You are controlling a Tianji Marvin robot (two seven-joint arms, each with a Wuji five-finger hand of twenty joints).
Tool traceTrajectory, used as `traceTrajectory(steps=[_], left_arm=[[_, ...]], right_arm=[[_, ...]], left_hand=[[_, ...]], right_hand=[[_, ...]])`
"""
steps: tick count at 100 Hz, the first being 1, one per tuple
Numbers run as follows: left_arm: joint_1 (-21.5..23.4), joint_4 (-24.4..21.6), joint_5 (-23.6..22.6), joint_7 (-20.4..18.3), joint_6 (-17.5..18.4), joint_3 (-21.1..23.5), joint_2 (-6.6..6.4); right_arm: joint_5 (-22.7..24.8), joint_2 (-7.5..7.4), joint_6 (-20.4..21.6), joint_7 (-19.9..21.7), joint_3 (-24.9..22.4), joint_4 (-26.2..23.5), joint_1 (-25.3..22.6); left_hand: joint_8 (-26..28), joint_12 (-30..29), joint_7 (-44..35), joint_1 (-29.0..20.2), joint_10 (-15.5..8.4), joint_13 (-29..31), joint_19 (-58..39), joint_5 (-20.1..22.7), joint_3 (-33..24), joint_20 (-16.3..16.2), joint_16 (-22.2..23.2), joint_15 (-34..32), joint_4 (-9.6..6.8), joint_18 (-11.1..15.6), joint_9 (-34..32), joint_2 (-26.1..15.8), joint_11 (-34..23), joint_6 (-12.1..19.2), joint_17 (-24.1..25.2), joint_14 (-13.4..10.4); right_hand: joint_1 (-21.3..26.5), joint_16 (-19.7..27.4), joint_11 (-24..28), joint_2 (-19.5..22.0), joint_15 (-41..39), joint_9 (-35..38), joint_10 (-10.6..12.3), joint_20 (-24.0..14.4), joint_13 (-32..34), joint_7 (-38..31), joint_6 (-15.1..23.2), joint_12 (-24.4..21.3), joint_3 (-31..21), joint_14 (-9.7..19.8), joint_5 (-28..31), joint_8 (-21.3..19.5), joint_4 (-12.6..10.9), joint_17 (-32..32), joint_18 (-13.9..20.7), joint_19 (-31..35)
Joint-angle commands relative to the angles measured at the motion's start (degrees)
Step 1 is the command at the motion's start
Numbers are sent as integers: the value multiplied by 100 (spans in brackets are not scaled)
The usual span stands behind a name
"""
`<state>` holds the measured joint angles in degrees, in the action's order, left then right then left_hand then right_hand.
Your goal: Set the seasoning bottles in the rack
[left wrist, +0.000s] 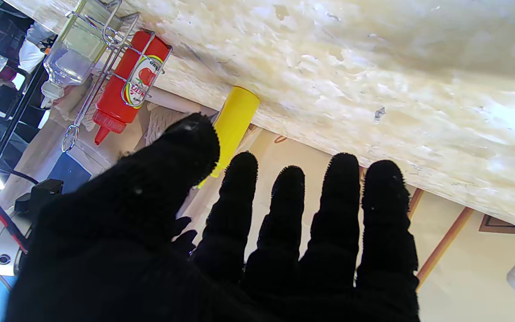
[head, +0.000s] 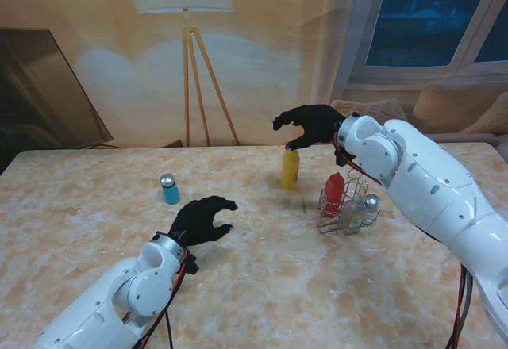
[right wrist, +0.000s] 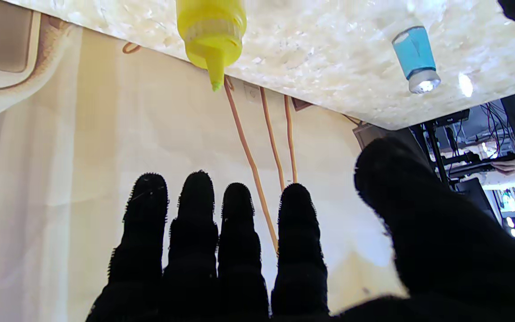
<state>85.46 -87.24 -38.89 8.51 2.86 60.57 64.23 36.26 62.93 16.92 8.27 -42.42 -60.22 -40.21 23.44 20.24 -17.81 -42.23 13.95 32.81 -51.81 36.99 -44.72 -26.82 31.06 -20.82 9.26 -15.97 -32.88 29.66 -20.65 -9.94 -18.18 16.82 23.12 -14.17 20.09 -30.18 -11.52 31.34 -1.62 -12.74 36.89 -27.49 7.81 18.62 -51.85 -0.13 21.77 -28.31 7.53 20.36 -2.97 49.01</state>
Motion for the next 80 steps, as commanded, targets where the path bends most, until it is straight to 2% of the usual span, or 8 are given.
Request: traceTrajectory(steps=[1,35,55,80], left_arm=[[18,7,-8,-61,-20,13,10],[11,34,-11,-39,-11,17,13],[2,47,-15,-31,-6,14,14],[-7,63,-5,-23,1,9,17]], right_arm=[[-26,150,2,24,129,230,124],[-408,605,131,-494,1268,1631,862],[-483,747,214,-553,1630,2000,1050],[-512,860,230,-503,1966,2234,1229]], left_hand=[[83,61,51,-92,-75,-89,57,111,-168,-119,17,73,-138,23,-86,112,31,38,63,32],[87,61,22,-54,-89,-92,68,105,-219,-102,14,69,-117,39,-84,152,15,47,59,19],[84,61,16,-56,-88,-92,62,102,-237,-100,15,67,-116,40,-78,168,12,50,56,29],[85,61,-1,-46,-82,-85,66,106,-256,-91,16,61,-111,51,-80,185,9,56,53,24]], right_hand=[[-188,125,-85,-224,76,-239,-162,133,-206,123,-85,-82,-174,-123,-267,81,-36,-132,-46,-65],[-322,135,24,-285,5,-457,-273,190,-348,140,-144,-90,-274,-217,-456,123,-11,-302,-156,-102],[-328,102,71,-306,-65,-431,-288,188,-279,119,-142,-90,-276,-276,-429,131,-18,-303,-247,-62],[-351,56,90,-324,-100,-372,-322,177,-204,78,-93,-79,-253,-330,-347,125,-15,-311,-323,-4]])
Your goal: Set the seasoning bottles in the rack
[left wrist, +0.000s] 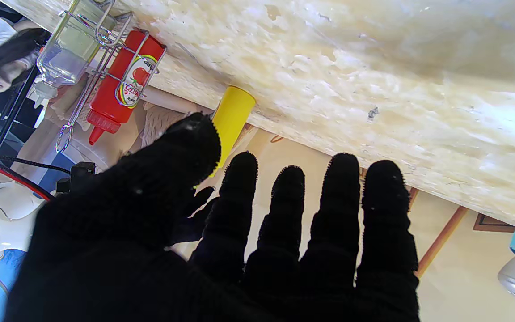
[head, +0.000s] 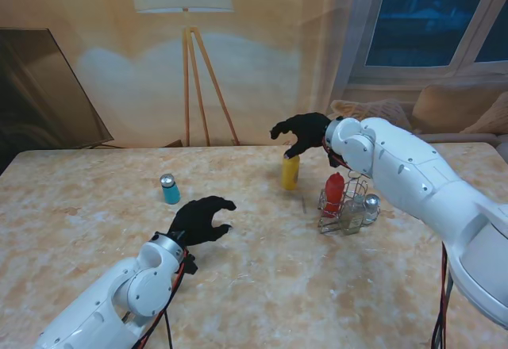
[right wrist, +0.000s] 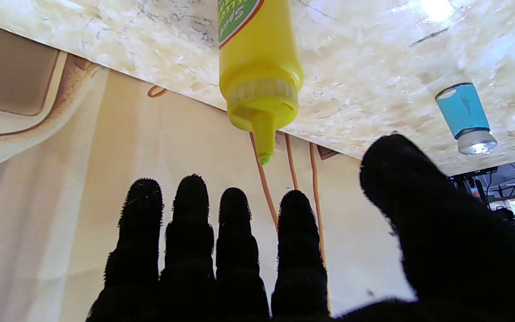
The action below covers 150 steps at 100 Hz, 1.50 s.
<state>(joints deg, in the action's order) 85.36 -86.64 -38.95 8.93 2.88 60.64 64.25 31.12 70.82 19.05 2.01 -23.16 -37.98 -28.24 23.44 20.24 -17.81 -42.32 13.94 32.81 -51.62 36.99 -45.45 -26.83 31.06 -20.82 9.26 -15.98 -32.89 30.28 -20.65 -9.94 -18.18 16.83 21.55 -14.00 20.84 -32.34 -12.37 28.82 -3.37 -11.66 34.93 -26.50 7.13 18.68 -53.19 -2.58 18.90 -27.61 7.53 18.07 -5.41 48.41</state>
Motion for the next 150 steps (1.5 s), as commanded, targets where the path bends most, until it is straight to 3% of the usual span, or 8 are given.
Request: traceTrajectory(steps=[1,18,53,126,150], left_arm=[[3,4,1,-65,-2,1,16],[1,13,7,-63,-10,2,17],[-5,29,20,-78,-4,-1,16],[-22,78,-20,-14,-3,-4,21],[-24,86,-27,-5,0,0,22]], right_arm=[[4,73,15,126,51,14,37],[-7,102,-12,246,204,64,124],[-92,361,144,176,631,637,357],[-400,1120,616,68,1318,2017,655],[-453,1262,706,85,1441,2259,675]], left_hand=[[85,60,-2,-35,-83,-84,46,107,-182,-90,17,60,-111,52,-78,125,9,56,53,20],[85,61,-12,-35,-84,-97,44,114,-195,-88,15,66,-108,50,-78,131,6,57,55,24],[93,60,-42,-36,-82,-88,49,138,-199,-78,17,61,-105,55,-83,140,7,58,62,22],[114,71,-141,-110,-131,-55,34,196,-280,-46,24,33,-90,142,-104,183,-45,80,-12,-36],[118,65,-178,-101,-123,-65,29,201,-276,-28,23,31,-82,148,-94,180,-50,82,-13,-35]], right_hand=[[-192,38,15,-110,-15,-115,-148,65,-10,-25,-23,-85,-121,-82,-51,54,-15,-68,-84,65],[-197,1,-10,-103,-18,-101,-159,59,13,-41,19,-78,-115,-122,-28,48,-15,-86,-124,97],[-162,-45,-7,-100,-27,-101,-197,38,57,-50,69,-43,-131,-151,-93,38,-22,-78,-185,166],[22,-134,90,-293,-120,-34,-221,-42,385,-249,351,13,-314,-160,-189,20,-32,150,-298,388],[211,-246,236,-425,-291,115,-184,-82,666,-449,460,96,-485,11,-33,-7,-33,343,-248,509]])
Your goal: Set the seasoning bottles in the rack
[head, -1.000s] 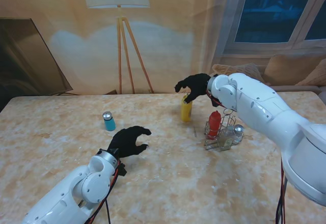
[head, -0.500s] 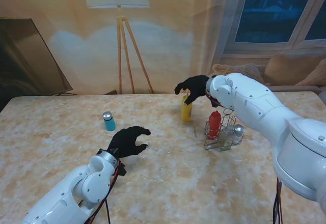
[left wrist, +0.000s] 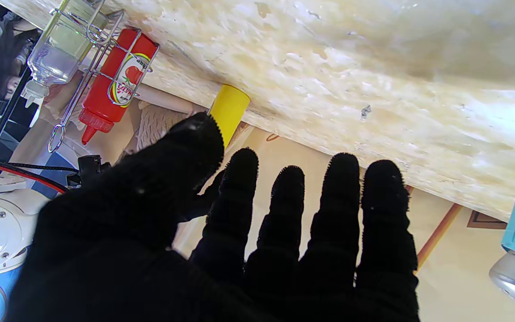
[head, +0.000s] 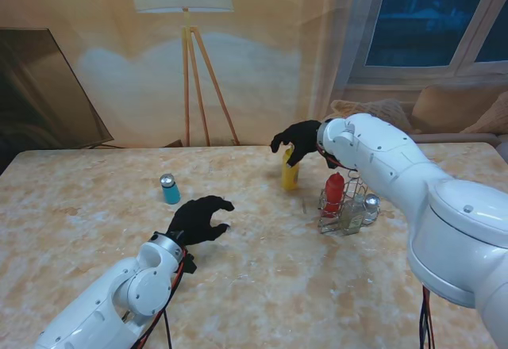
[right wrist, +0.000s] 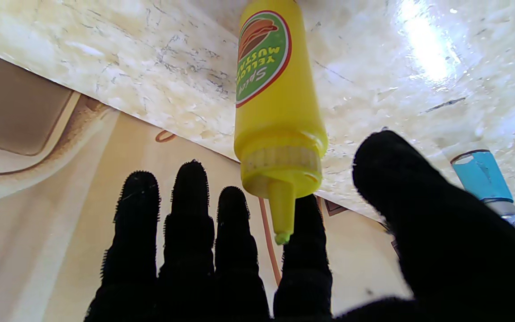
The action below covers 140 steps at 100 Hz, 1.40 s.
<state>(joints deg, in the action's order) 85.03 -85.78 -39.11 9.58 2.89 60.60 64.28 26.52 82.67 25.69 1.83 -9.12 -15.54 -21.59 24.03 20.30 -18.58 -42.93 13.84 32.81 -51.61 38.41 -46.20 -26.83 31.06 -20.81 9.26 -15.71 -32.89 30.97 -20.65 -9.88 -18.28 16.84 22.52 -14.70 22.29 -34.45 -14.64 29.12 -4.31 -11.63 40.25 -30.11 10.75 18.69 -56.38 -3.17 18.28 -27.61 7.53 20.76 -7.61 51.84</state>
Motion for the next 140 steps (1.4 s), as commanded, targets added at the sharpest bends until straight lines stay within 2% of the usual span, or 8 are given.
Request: traceTrajectory(steps=[1,64,88,97,109,113,123,140], left_arm=[[9,0,-11,-70,0,4,18],[-5,22,-14,-57,8,-2,20],[-4,21,-14,-64,4,0,18],[-1,18,-19,-61,4,2,18],[3,14,-25,-60,6,5,17],[4,14,-27,-65,7,7,15],[5,16,-29,-72,6,17,14],[9,20,-45,-58,17,31,13]], right_arm=[[5,79,42,106,41,19,10],[28,120,-33,151,156,56,-10],[20,132,-105,147,145,57,-44],[6,135,-101,144,116,57,-57],[-11,143,-134,132,80,57,-78],[-19,147,-149,135,68,58,-85],[-25,152,-164,125,54,58,-95],[-53,161,-188,103,-14,58,-115]], left_hand=[[60,59,-103,-41,-115,-64,28,63,-202,-27,23,30,-83,122,-97,112,-51,77,-3,-39],[75,56,-174,-49,-130,-56,11,86,-210,-11,24,20,-84,135,-97,119,-60,93,-13,-41],[82,54,-196,-56,-126,-53,3,91,-211,-10,24,18,-84,138,-94,121,-58,91,-19,-46],[85,53,-204,-52,-129,-51,-4,89,-214,-12,25,16,-84,142,-88,122,-56,95,-26,-49],[87,52,-213,-54,-108,-49,-12,96,-209,-14,26,13,-83,151,-83,117,-55,97,-33,-49],[89,51,-219,-61,-116,-45,-13,107,-211,-14,27,11,-84,151,-83,120,-54,85,-32,-44],[93,50,-229,-71,-104,-43,-23,114,-213,-19,30,5,-85,158,-80,117,-52,85,-43,-49],[101,51,-244,-74,-104,-44,-35,122,-206,-25,32,1,-86,173,-77,111,-53,94,-52,-48]], right_hand=[[127,-183,98,-223,-72,92,-90,-86,149,-101,104,100,-176,76,43,-9,-33,79,-29,170],[832,-509,526,-612,-547,408,67,-136,772,-655,253,370,-725,567,278,-40,-32,658,230,460],[1086,-1066,1327,-710,-1330,784,525,-29,1256,-1294,302,945,-886,1187,849,-245,8,1089,529,543],[1296,-1523,1502,-1002,-1508,1110,791,18,1552,-1656,526,1107,-856,1299,1204,-512,635,1269,637,603],[1514,-1773,1663,-1219,-1590,1402,967,-17,1861,-2100,824,1211,-829,1366,1523,-618,961,1518,725,655],[1584,-1867,1673,-1272,-1570,1486,985,-58,1962,-2351,905,1344,-829,1377,1554,-385,1009,1599,752,657],[1802,-1952,1746,-1343,-1666,1737,1059,-139,2207,-2508,1056,1498,-799,1471,1692,-347,1075,1844,846,765],[2212,-2079,1628,-1061,-2021,2333,1286,-383,2549,-2915,1438,1828,-716,1650,2090,-241,1008,2187,947,840]])
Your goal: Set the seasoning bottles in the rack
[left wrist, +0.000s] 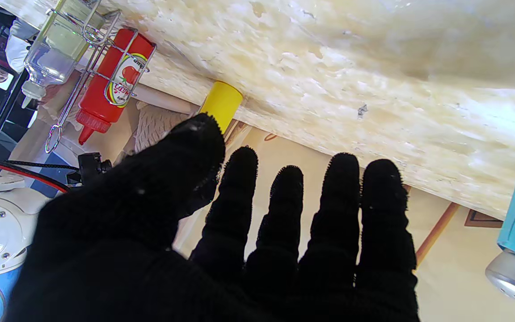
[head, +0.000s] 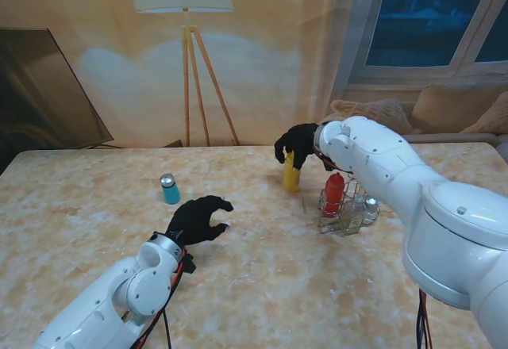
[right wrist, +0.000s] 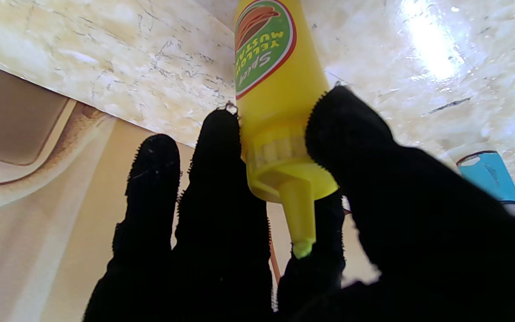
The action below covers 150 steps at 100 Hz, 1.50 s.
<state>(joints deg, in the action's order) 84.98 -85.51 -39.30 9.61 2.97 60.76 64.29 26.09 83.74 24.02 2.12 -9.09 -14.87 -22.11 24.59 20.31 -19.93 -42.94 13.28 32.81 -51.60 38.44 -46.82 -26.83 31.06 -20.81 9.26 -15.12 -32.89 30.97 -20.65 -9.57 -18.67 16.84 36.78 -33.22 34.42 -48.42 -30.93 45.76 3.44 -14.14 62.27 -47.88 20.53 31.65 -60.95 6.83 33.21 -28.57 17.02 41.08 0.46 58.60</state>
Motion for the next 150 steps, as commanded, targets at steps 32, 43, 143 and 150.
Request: traceTrajectory(steps=[32,43,143,150], left_arm=[[16,-5,-15,-70,23,18,11],[11,-1,-7,-73,23,10,12],[-19,12,6,-100,12,-31,11],[-19,11,4,-99,13,-31,11]], right_arm=[[-61,56,-21,57,-129,-10,-65],[-68,49,-10,60,-145,-11,-61],[706,-1542,-365,663,-1454,-2768,-439],[910,-1704,-375,711,-1734,-3070,-562]], left_hand=[[56,50,-134,-78,-52,-36,-50,134,-143,-38,34,-5,-87,130,-75,113,-54,60,-31,-65],[57,50,-136,-71,-57,-42,-52,130,-140,-43,34,-2,-86,125,-77,106,-54,57,-30,-53],[80,50,-181,-89,-55,-45,-26,173,-127,-52,32,-2,-90,119,-85,100,-55,53,-13,-58],[81,50,-183,-92,-54,-48,-23,175,-129,-50,31,2,-90,116,-83,100,-54,51,-11,-57]], right_hand=[[995,-314,623,552,-722,1170,845,-265,634,-1422,782,651,-137,730,1221,-266,-31,449,201,214],[993,-324,638,521,-761,1199,850,-284,655,-1432,778,659,-142,732,1259,-267,-63,492,202,207],[995,-383,620,375,-782,1344,883,-366,728,-1431,739,689,-227,736,1464,-258,-68,606,250,167],[992,-388,614,372,-781,1345,887,-376,735,-1426,748,697,-230,741,1466,-261,-68,607,262,168]])
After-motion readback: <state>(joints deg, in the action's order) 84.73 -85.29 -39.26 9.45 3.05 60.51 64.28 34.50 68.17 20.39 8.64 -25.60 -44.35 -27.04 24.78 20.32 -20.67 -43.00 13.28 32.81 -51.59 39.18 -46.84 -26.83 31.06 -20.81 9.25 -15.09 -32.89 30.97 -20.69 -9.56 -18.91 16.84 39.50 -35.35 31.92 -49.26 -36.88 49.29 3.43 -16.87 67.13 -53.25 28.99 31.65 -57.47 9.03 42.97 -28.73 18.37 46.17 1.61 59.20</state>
